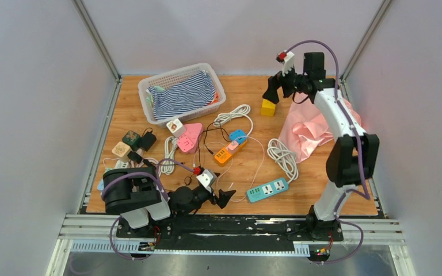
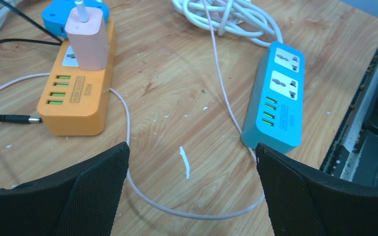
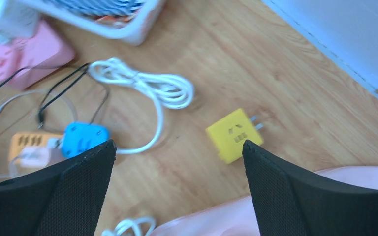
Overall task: Pull the plug off the socket
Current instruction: Place the plug at the center of the board, then pick up the socket from the corner of the board, then place the socket at the corner of the board.
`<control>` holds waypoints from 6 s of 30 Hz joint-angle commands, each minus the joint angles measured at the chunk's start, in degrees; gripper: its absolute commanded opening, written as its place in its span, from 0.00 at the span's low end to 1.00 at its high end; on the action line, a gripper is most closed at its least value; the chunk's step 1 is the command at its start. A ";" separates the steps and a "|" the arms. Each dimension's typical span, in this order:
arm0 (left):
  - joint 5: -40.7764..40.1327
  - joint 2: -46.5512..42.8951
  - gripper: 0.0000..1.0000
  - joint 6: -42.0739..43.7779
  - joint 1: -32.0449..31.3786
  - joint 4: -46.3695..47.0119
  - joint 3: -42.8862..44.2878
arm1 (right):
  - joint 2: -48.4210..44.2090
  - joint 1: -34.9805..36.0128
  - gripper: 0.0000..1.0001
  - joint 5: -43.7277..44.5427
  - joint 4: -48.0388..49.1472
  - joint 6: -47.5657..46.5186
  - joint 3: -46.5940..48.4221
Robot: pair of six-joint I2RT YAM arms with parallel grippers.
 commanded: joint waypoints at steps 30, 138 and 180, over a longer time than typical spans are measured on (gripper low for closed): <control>-16.55 -61.44 1.00 5.23 0.11 -66.68 4.00 | -41.45 6.99 0.97 -24.41 -30.06 -71.49 -53.78; -25.30 -39.44 1.00 2.23 0.20 -68.11 12.05 | -54.67 -4.74 0.00 9.87 -22.42 -30.67 -22.29; -24.88 -38.93 1.00 2.50 0.18 -68.11 12.44 | -12.61 -41.40 0.15 9.25 -23.97 -41.88 -36.34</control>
